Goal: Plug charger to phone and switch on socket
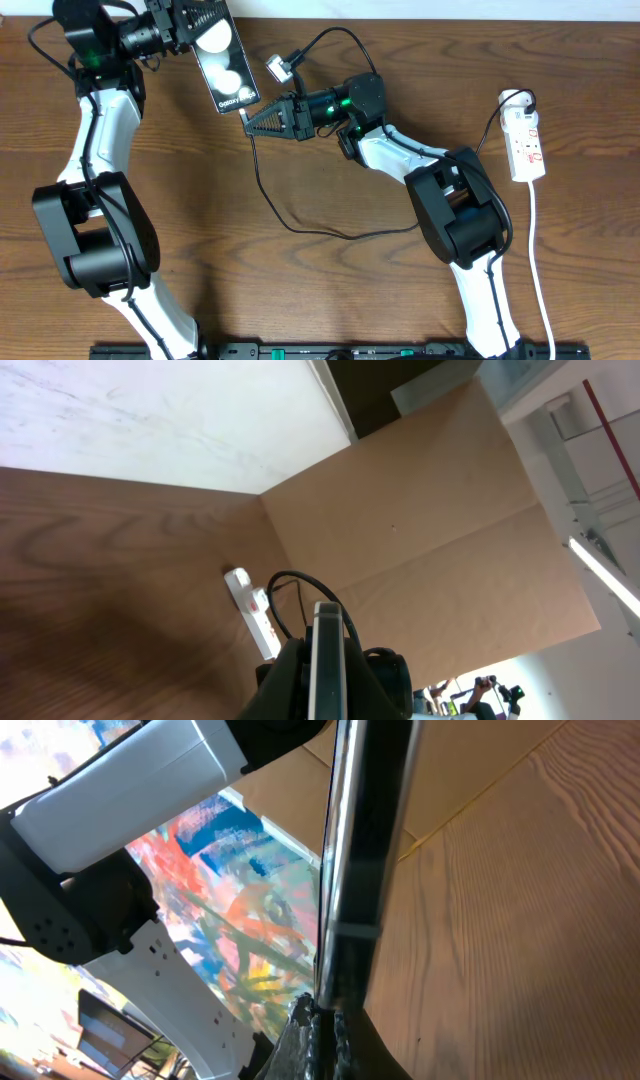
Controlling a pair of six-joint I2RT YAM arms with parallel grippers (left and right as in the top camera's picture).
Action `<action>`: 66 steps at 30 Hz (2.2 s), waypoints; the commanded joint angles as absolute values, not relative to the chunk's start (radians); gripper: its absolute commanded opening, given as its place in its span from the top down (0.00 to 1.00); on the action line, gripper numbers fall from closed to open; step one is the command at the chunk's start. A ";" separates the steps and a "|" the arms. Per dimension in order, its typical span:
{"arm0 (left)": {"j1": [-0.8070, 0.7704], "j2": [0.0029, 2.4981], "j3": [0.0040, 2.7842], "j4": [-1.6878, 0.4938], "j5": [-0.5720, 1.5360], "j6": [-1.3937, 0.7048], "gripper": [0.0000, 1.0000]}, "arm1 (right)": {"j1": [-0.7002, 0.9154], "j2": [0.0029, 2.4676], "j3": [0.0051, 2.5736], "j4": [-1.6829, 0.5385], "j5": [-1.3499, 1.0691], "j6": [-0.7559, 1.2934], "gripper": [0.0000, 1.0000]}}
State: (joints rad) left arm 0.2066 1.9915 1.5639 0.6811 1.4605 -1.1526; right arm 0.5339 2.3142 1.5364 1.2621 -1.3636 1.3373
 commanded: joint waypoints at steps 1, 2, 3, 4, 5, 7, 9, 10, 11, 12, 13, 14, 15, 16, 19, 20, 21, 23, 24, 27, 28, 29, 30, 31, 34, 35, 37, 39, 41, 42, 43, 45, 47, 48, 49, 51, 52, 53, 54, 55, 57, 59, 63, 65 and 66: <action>0.206 1.968 1.575 0.691 1.467 -1.165 0.92 | 0.524 2.310 1.542 1.269 -1.341 1.346 0.99; 0.206 1.968 1.575 0.691 1.467 -1.165 0.93 | 0.523 2.310 1.542 1.269 -1.341 1.346 0.99; 0.206 1.968 1.575 0.691 1.466 -1.165 0.92 | 0.522 2.310 1.542 1.269 -1.341 1.346 0.99; 0.206 1.968 1.575 0.691 1.466 -1.165 0.92 | 0.522 2.310 1.542 1.269 -1.341 1.346 0.99; 0.206 1.968 1.575 0.691 1.467 -1.165 0.93 | 0.522 2.310 1.542 1.269 -1.341 1.346 0.99; 0.205 1.968 1.575 0.691 1.472 -1.165 0.92 | 0.522 2.310 1.542 1.269 -1.337 1.346 0.99; 0.205 1.968 1.575 0.690 1.478 -1.165 0.92 | 0.521 2.310 1.542 1.269 -1.337 1.346 0.99; 0.205 1.968 1.575 0.690 1.478 -1.165 0.93 | 0.519 2.310 1.542 1.269 -1.337 1.346 0.99; 0.205 1.968 1.575 0.690 1.478 -1.165 0.93 | 0.517 2.310 1.542 1.269 -1.337 1.346 0.99; 0.205 1.968 1.575 0.690 1.478 -1.165 0.93 | 0.517 2.310 1.542 1.268 -1.337 1.346 0.99; 0.205 1.968 1.575 0.690 1.478 -1.165 0.92 | 0.517 2.310 1.542 1.268 -1.337 1.346 0.99; 0.205 1.968 1.575 0.690 1.478 -1.165 0.92 | 0.517 2.310 1.542 1.269 -1.337 1.346 0.99; 0.205 1.968 1.575 0.690 1.478 -1.165 0.93 | 0.517 2.310 1.542 1.269 -1.337 1.346 0.99; 0.204 1.968 1.575 0.690 1.478 -1.165 0.92 | 0.517 2.310 1.542 1.269 -1.336 1.346 0.99; 0.196 1.968 1.575 0.691 1.477 -1.165 0.93 | 0.518 2.310 1.542 1.269 -1.336 1.346 0.99; 0.192 1.968 1.575 0.691 1.477 -1.164 0.93 | 0.518 2.310 1.542 1.269 -1.335 1.346 0.99; 0.190 1.968 1.575 0.691 1.477 -1.164 0.93 | 0.518 2.310 1.542 1.269 -1.334 1.346 0.99; 0.187 1.968 1.575 0.691 1.477 -1.164 0.93 | 0.518 2.310 1.542 1.269 -1.334 1.346 0.99; 0.187 1.968 1.575 0.691 1.477 -1.164 0.93 | 0.518 2.310 1.542 1.269 -1.334 1.347 0.99; 0.187 1.968 1.575 0.691 1.477 -1.164 0.93 | 0.518 2.310 1.542 1.268 -1.335 1.347 0.99; 0.187 1.968 1.575 0.691 1.478 -1.164 0.92 | 0.518 2.310 1.542 1.269 -1.335 1.347 0.99; 0.187 1.968 1.575 0.691 1.478 -1.164 0.92 | 0.518 2.310 1.542 1.269 -1.334 1.347 0.99; 0.187 1.968 1.575 0.691 1.478 -1.164 0.92 | 0.518 2.310 1.542 1.269 -1.335 1.347 0.99; 0.187 1.968 1.575 0.691 1.478 -1.164 0.93 | 0.518 2.310 1.542 1.269 -1.335 1.347 0.99; 0.187 1.968 1.575 0.691 1.478 -1.164 0.93 | 0.518 2.310 1.542 1.268 -1.334 1.357 0.99; 0.187 1.968 1.575 0.691 1.478 -1.164 0.93 | 0.518 2.310 1.542 1.268 -1.333 1.357 0.99; 0.187 1.968 1.575 0.691 1.482 -1.164 0.92 | 0.518 2.310 1.542 1.269 -1.326 1.364 0.99; 0.186 1.968 1.575 0.691 1.488 -1.164 0.93 | 0.518 2.310 1.542 1.269 -1.314 1.380 0.99; 0.184 1.968 1.575 0.691 1.489 -1.164 0.92 | 0.518 2.310 1.542 1.269 -1.309 1.389 0.99; 0.184 1.968 1.575 0.691 1.489 -1.164 0.93 | 0.518 2.310 1.542 1.269 -1.307 1.401 0.99; 0.184 1.968 1.575 0.691 1.489 -1.164 0.93 | 0.518 2.310 1.542 1.268 -1.304 1.410 0.99; 0.184 1.968 1.575 0.691 1.489 -1.164 0.93 | 0.518 2.310 1.542 1.268 -1.298 1.422 0.99; 0.184 1.968 1.575 0.691 1.490 -1.164 0.93 | 0.518 2.310 1.542 1.268 -1.290 1.433 0.99; 0.184 1.968 1.575 0.691 1.493 -1.164 0.93 | 0.518 2.310 1.542 1.268 -1.287 1.442 0.99; 0.184 1.968 1.575 0.691 1.496 -1.164 0.93 | 0.518 2.310 1.542 1.268 -1.285 1.444 0.99; 0.184 1.968 1.575 0.691 1.500 -1.164 0.92 | 0.518 2.310 1.542 1.268 -1.284 1.444 0.99; 0.184 1.968 1.575 0.691 1.501 -1.164 0.93 | 0.518 2.310 1.542 1.268 -1.284 1.444 0.99; 0.184 1.968 1.575 0.691 1.501 -1.164 0.93 | 0.518 2.310 1.542 1.268 -1.284 1.444 0.99; 0.184 1.968 1.575 0.691 1.502 -1.164 0.93 | 0.518 2.310 1.542 1.268 -1.282 1.444 0.99; 0.184 1.968 1.575 0.691 1.504 -1.164 0.93 | 0.518 2.310 1.542 1.268 -1.281 1.444 0.99; 0.184 1.968 1.575 0.691 1.511 -1.164 0.92 | 0.518 2.310 1.542 1.268 -1.276 1.447 0.99; 0.184 1.968 1.575 0.691 1.523 -1.164 0.93 | 0.518 2.310 1.542 1.269 -1.269 1.447 0.99; 0.184 1.968 1.575 0.690 1.547 -1.164 0.92 | 0.517 2.310 1.542 1.268 -1.262 1.446 0.99; 0.184 1.968 1.575 0.691 1.557 -1.164 0.92 | 0.516 2.310 1.542 1.268 -1.262 1.446 0.99; 0.184 1.968 1.575 0.691 1.562 -1.164 0.93 | 0.516 2.310 1.542 1.268 -1.262 1.446 0.99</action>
State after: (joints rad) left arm 0.1928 1.9915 1.5639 0.6853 1.4773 -1.1515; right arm 0.5262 2.3142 1.5364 1.2652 -1.3533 1.4361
